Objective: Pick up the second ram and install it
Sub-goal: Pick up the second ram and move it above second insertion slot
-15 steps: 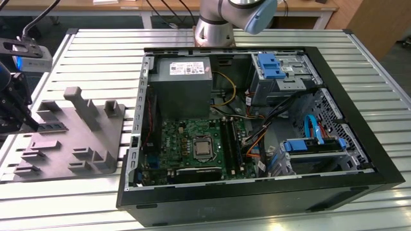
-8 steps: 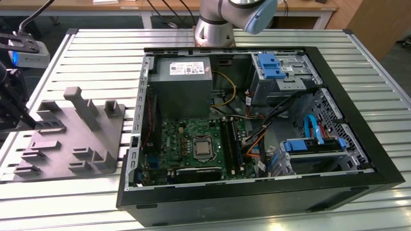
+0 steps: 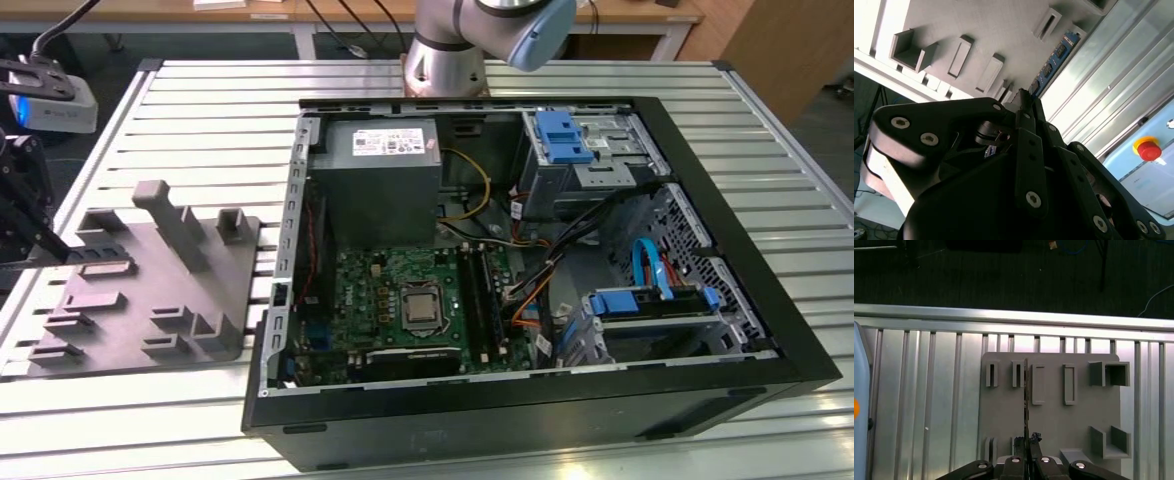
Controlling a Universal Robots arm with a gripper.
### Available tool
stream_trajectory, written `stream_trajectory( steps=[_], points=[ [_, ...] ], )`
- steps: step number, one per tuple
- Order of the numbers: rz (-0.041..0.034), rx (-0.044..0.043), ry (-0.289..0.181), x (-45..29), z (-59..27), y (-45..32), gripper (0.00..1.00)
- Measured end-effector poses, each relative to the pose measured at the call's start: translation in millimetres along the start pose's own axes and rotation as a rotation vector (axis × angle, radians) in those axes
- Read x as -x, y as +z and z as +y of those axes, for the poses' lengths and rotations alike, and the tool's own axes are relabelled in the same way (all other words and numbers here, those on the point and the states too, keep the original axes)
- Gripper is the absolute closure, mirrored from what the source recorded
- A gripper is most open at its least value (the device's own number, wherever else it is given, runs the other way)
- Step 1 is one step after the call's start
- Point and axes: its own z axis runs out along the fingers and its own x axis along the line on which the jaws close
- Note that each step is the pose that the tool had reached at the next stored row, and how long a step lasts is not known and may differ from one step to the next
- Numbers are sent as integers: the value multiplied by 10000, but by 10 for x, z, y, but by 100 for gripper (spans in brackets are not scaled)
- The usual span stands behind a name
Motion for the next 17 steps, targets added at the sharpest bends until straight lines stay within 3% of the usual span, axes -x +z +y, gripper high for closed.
stream_trajectory(
  steps=[17],
  points=[
    [0, 1, 0, 7, 8, -191, 86]
  ],
)
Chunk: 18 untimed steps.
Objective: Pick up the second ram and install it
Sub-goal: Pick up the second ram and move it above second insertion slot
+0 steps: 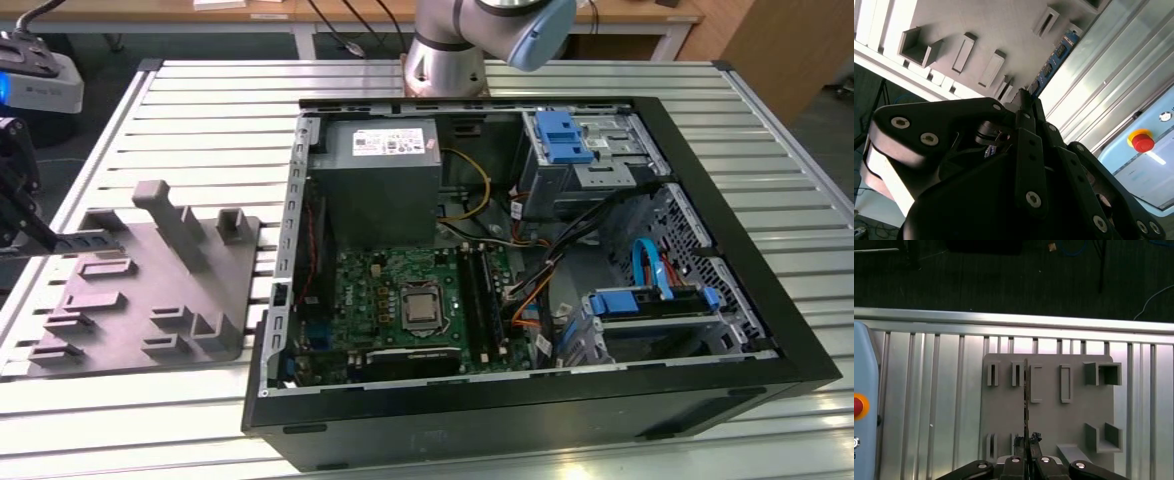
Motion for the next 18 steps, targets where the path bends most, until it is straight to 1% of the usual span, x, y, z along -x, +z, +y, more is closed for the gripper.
stream_trajectory(
  steps=[4, 9, 13, 18],
  points=[
    [-5, -1, -1, 2, 3, -65, 86],
    [-14, -1, -3, 7, 8, -176, 86],
    [-25, -1, -4, 11, 13, -283, 86],
    [-44, -2, -7, 16, 20, -436, 86]
  ],
)
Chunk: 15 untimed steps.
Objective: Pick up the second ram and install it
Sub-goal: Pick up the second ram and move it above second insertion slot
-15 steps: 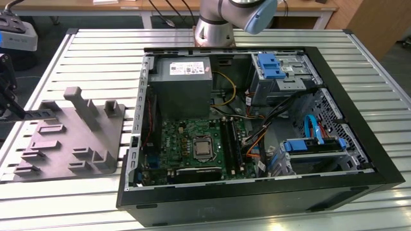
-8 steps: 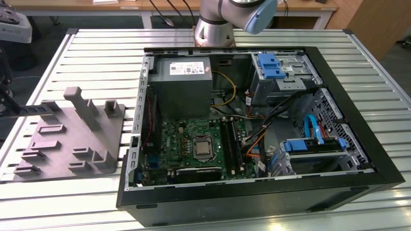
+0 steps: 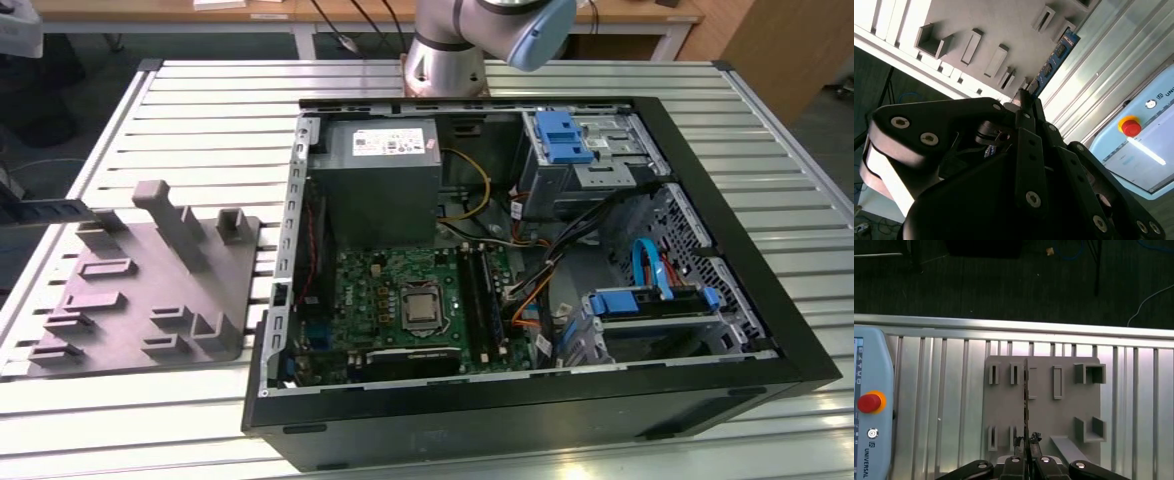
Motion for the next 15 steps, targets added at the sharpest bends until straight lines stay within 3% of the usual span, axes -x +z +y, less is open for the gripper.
stream_trajectory(
  steps=[4, 11, 15],
  points=[
    [-22, 0, -3, 3, 4, -84, 86],
    [-23, 0, -3, 3, 2, -87, 86],
    [-23, 0, -3, 4, -55, -89, 86]
  ],
)
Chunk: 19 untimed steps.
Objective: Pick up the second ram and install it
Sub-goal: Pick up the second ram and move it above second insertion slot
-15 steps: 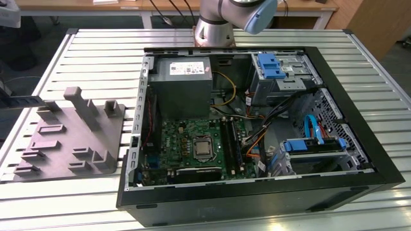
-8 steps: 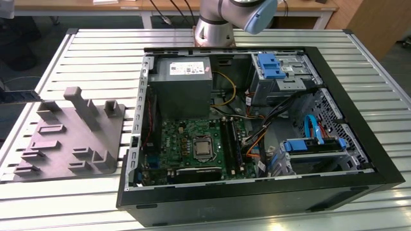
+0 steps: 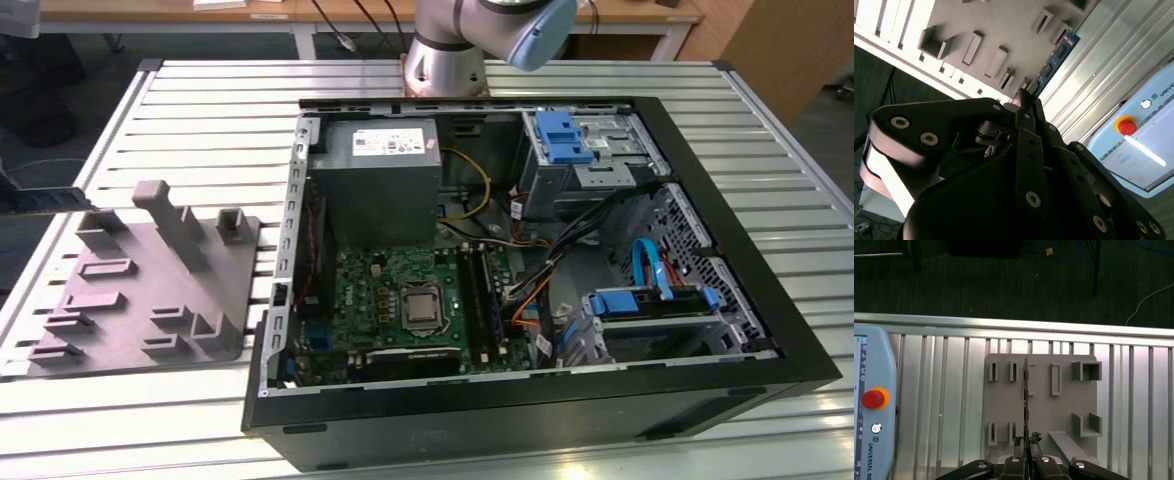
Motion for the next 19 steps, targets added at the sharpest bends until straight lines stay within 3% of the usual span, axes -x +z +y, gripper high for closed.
stream_trajectory(
  steps=[11, 19],
  points=[
    [0, -1, 1, 23, -321, -10, 86],
    [0, 0, 0, 22, -499, -17, 86]
  ],
)
